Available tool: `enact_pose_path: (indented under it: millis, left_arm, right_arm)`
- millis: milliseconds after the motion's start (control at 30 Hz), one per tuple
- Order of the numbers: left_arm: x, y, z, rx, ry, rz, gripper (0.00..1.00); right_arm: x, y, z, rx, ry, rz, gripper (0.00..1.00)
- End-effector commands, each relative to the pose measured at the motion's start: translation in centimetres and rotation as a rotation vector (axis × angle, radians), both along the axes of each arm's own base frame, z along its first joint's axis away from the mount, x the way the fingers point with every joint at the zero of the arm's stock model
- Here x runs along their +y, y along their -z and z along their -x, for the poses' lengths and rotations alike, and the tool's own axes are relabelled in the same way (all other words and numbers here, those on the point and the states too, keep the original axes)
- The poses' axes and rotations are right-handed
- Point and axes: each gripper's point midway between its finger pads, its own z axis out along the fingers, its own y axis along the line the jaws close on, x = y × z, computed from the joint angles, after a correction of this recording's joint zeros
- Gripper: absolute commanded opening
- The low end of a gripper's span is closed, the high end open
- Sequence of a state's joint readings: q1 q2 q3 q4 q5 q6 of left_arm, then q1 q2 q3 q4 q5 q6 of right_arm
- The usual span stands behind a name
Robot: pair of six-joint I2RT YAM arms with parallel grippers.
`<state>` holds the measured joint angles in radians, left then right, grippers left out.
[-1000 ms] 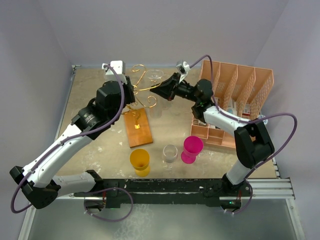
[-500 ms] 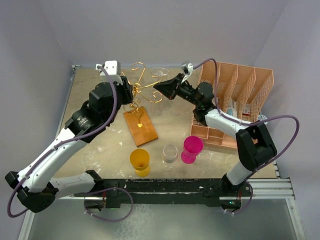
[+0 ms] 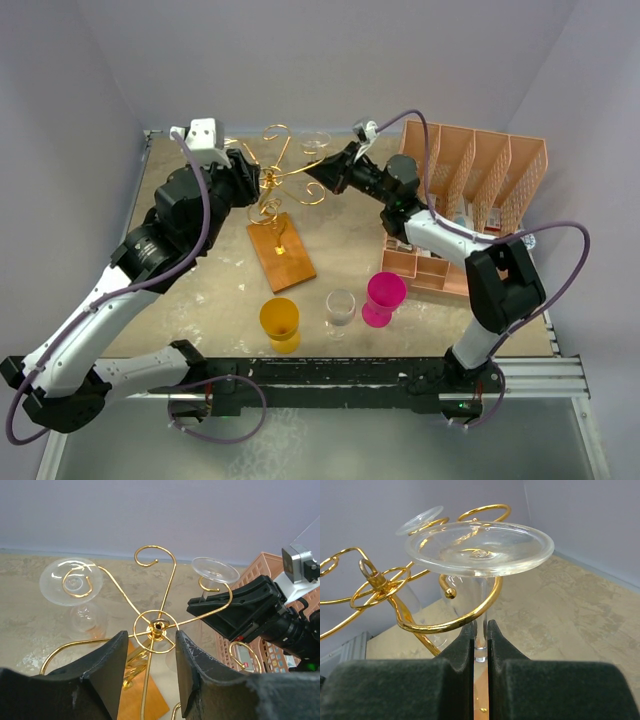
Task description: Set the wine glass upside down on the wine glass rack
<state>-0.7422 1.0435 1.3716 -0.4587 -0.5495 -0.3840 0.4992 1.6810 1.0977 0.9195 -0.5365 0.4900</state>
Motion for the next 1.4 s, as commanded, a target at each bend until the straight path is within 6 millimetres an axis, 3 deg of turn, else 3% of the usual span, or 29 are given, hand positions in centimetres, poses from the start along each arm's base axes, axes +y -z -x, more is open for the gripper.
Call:
enact_pose_path:
  millis: [0,167,367,567,800,967,1100,1267,1367]
  left_arm:
    - [0.4,-3.0,1.1,-0.061,0.019,0.069,0.41]
    - [0.4,-3.5,1.3,-0.072,0.029,0.08,0.42]
    - [0.6,-3.9,1.7,-0.081,0.038,0.089,0.43]
    - [0.6,-4.2,2.0,-0.089,0.051,0.093,0.44]
    - [0.8,-4.5,2.5,-0.1,0.067,0.096,0.49]
    - [1.1,-4.2,3.0,-0.105,0.078,0.07,0.5]
    - [1.7,-3.8,3.6,-0.122,0.09,0.037,0.52]
    - [2.1,-3.3,4.5,-0.155,0.118,0.022,0.55]
    - [2.1,-3.1,5.0,-0.177,0.142,0.034,0.55]
  right_arm:
    - [0.5,-2.4,0.2,-0.123,-0.042,0.017,0.08]
    - [1.5,-1.0,1.6,-0.152,-0.161,0.059,0.18]
    - [1.1,-0.5,1.8,-0.134,-0.14,0.059,0.27]
    - [0.2,-0.8,1.8,-0.115,-0.082,0.052,0.52]
    - [-1.9,-0.2,2.9,-0.09,0.009,0.088,0.63]
    - [-4.3,1.4,3.1,-0.034,0.132,0.152,0.69]
    - [-8.0,3.1,3.6,0.062,0.309,0.215,0.7]
    - [-13.5,4.5,6.2,0.274,0.521,0.298,0.71]
    - [-15.9,4.4,8.6,0.375,0.582,0.32,0.73]
